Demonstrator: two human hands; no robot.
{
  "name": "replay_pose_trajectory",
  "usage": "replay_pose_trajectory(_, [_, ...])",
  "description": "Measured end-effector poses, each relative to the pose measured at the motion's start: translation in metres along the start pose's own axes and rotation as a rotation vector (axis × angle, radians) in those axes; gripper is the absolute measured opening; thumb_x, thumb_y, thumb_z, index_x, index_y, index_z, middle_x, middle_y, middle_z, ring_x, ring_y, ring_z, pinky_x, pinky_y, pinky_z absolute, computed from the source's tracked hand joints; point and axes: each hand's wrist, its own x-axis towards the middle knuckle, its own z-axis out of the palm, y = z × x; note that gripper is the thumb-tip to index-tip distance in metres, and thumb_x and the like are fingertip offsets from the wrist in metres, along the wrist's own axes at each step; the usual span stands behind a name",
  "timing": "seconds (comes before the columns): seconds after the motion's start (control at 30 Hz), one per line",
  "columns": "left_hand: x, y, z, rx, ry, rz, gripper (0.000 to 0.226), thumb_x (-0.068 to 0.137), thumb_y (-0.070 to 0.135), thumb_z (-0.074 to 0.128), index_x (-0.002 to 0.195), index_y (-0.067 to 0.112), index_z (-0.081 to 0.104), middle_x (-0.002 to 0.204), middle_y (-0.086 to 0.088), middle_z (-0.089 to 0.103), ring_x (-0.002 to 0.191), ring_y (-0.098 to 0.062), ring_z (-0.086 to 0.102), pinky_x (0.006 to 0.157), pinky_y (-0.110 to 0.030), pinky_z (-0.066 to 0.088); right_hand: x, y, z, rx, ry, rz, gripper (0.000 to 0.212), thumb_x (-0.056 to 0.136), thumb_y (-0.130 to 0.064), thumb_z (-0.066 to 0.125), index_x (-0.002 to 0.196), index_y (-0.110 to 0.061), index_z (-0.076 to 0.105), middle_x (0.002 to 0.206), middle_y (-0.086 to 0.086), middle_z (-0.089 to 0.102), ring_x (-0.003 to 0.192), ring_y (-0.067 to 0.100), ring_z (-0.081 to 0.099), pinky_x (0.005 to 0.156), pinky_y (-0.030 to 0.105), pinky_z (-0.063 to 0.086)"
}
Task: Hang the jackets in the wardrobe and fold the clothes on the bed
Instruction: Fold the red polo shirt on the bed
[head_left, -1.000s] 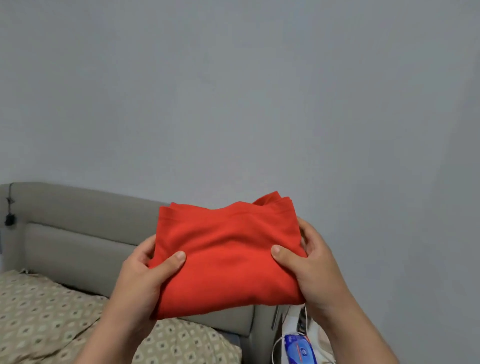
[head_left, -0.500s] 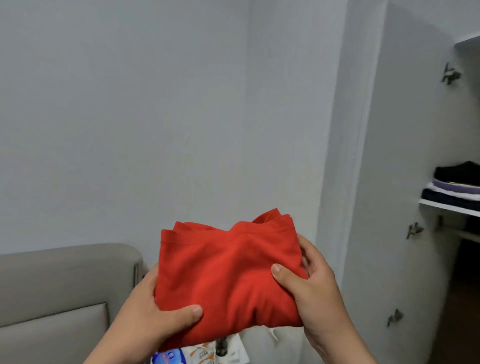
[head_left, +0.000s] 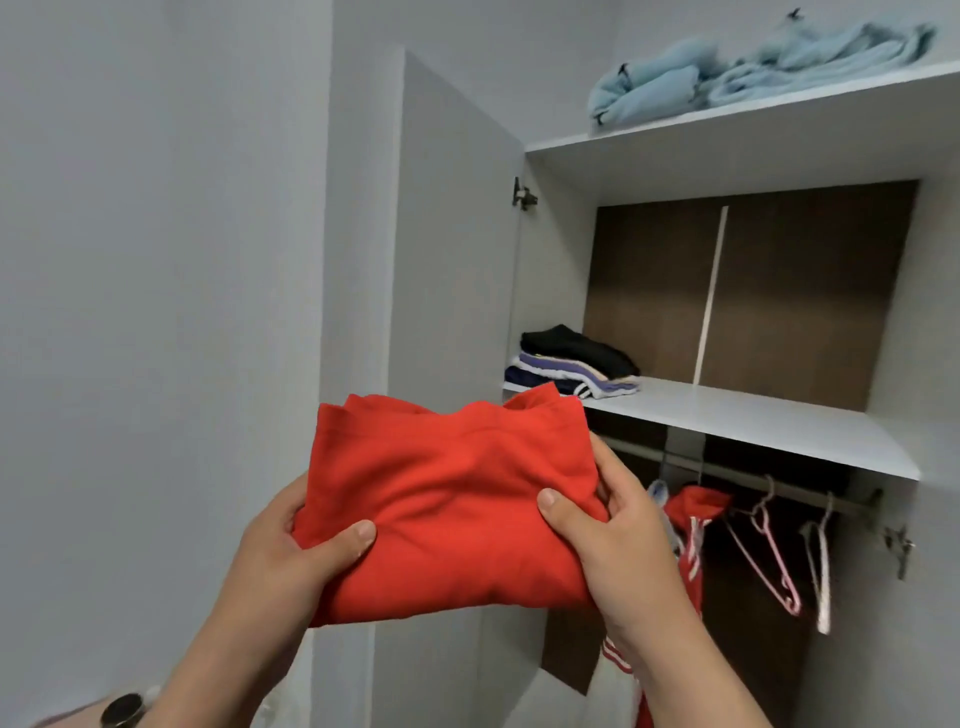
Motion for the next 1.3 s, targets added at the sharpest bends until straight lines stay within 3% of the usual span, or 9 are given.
replay_pose_trajectory(0.2, [0.05,-0.024,0.04,-0.13,-0.091,-0.047,0.061,0.052,0.009,0.087,0.104,0.037,0.072,0.107,-0.001,0.076,0.096,-0.022,0.073,0.077,-0.036,0.053,0.025,0.012,-0.028,-0.031,0.109,0.048,0.058,0.085,-0.005,0.073,0.132,-0.036,0.058,0.118,-0.012,0.071,0.109,0.009,0.068,0.091,0.029,0.055])
replay_pose_trajectory(0.4, [0.122,-0.073,0.059,-0.219,-0.17,-0.083,0.065,0.055,0.009,0.086,0.114,0.028,0.069,0.11,-0.002,0.075,0.099,-0.022,0.072,0.08,-0.039,0.053,0.069,0.048,-0.027,-0.139,0.227,0.027,0.056,0.085,0.0,0.072,0.127,-0.034,0.06,0.116,-0.012,0.072,0.108,0.01,0.068,0.095,0.036,0.053])
replay_pose_trajectory(0.5, [0.164,-0.102,0.067,-0.275,-0.181,-0.108,0.058,0.057,0.021,0.08,0.114,0.028,0.07,0.109,-0.004,0.075,0.099,-0.024,0.072,0.08,-0.039,0.052,0.098,0.073,-0.025,-0.179,0.293,0.039,0.058,0.084,-0.001,0.074,0.128,-0.034,0.059,0.117,-0.011,0.071,0.109,0.009,0.067,0.097,0.038,0.052])
replay_pose_trajectory(0.67, [0.217,-0.148,0.092,-0.341,-0.197,-0.179,0.048,0.06,0.02,0.078,0.105,0.036,0.073,0.106,0.001,0.076,0.093,-0.017,0.074,0.069,-0.027,0.057,0.135,0.115,-0.033,-0.284,0.377,0.072,0.063,0.081,-0.01,0.078,0.121,-0.054,0.057,0.118,-0.02,0.068,0.107,0.002,0.066,0.092,0.034,0.053])
replay_pose_trajectory(0.8, [0.253,-0.173,0.125,-0.335,-0.22,-0.195,0.038,0.076,0.008,0.076,0.098,0.039,0.072,0.103,0.001,0.074,0.084,-0.013,0.073,0.061,-0.022,0.056,0.166,0.133,-0.052,-0.372,0.403,0.107,0.081,0.084,-0.011,0.076,0.123,-0.073,0.04,0.133,-0.022,0.058,0.117,-0.004,0.058,0.104,0.036,0.048])
replay_pose_trajectory(0.97, [0.304,-0.196,0.175,-0.326,-0.207,-0.166,0.041,0.07,0.018,0.077,0.108,0.03,0.067,0.103,0.004,0.074,0.086,-0.012,0.072,0.07,-0.03,0.053,0.222,0.16,-0.09,-0.439,0.36,0.081,0.075,0.081,-0.019,0.072,0.139,-0.056,0.043,0.141,-0.028,0.05,0.128,-0.001,0.05,0.112,0.041,0.041])
replay_pose_trajectory(1.07, [0.342,-0.205,0.215,-0.339,-0.191,-0.148,0.032,0.079,0.0,0.069,0.097,0.026,0.069,0.09,0.004,0.075,0.073,-0.011,0.069,0.064,-0.031,0.048,0.262,0.181,-0.118,-0.409,0.354,0.058,0.072,0.086,-0.009,0.068,0.137,-0.055,0.046,0.137,-0.028,0.054,0.121,-0.002,0.055,0.105,0.035,0.046])
replay_pose_trajectory(1.2, [0.397,-0.203,0.271,-0.349,-0.139,-0.152,0.031,0.052,0.008,0.047,0.074,0.022,0.062,0.065,0.002,0.056,0.055,-0.015,0.045,0.052,-0.027,0.028,0.323,0.204,-0.158,-0.356,0.388,0.085,0.072,0.066,-0.022,0.055,0.131,-0.052,0.051,0.12,-0.03,0.059,0.099,-0.007,0.06,0.08,0.024,0.045])
replay_pose_trajectory(1.3, [0.437,-0.199,0.305,-0.325,-0.076,-0.101,0.034,0.056,0.003,0.054,0.083,0.024,0.058,0.073,0.0,0.056,0.057,-0.014,0.046,0.051,-0.026,0.031,0.37,0.214,-0.184,-0.328,0.36,0.094,0.071,0.063,-0.023,0.052,0.128,-0.052,0.05,0.116,-0.026,0.059,0.09,-0.007,0.061,0.068,0.015,0.045])
